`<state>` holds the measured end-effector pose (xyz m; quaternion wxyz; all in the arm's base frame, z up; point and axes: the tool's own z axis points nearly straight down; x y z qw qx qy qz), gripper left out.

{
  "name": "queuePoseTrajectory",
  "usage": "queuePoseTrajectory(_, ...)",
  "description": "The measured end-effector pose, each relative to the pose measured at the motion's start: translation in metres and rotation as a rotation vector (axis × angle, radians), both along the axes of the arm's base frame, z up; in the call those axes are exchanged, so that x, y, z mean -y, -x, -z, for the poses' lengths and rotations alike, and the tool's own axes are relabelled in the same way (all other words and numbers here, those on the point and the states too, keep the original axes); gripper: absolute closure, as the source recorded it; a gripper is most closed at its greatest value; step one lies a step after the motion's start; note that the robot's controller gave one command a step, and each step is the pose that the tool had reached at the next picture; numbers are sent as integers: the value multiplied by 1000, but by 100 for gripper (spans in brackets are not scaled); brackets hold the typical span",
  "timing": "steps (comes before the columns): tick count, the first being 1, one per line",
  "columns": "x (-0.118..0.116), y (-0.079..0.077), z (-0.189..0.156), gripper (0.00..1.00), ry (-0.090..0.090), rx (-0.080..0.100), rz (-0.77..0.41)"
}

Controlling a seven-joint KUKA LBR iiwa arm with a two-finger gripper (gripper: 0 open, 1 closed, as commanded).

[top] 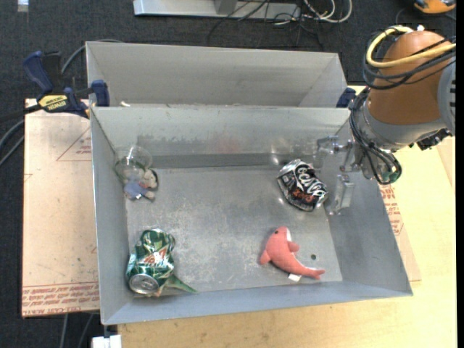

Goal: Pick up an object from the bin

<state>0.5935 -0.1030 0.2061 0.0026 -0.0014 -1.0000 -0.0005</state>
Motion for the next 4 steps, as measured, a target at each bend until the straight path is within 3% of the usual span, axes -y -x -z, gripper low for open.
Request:
queuePoseTrajectory(1,-1,-1,-5,0,1,7,-3)
queuePoseTrajectory(2,-30,7,75,0,0,5,164)
queuePoseTrajectory(3,-52,3,135,100,1,11,197)
queuePoseTrajectory(4,-52,3,135,100,2,11,197)
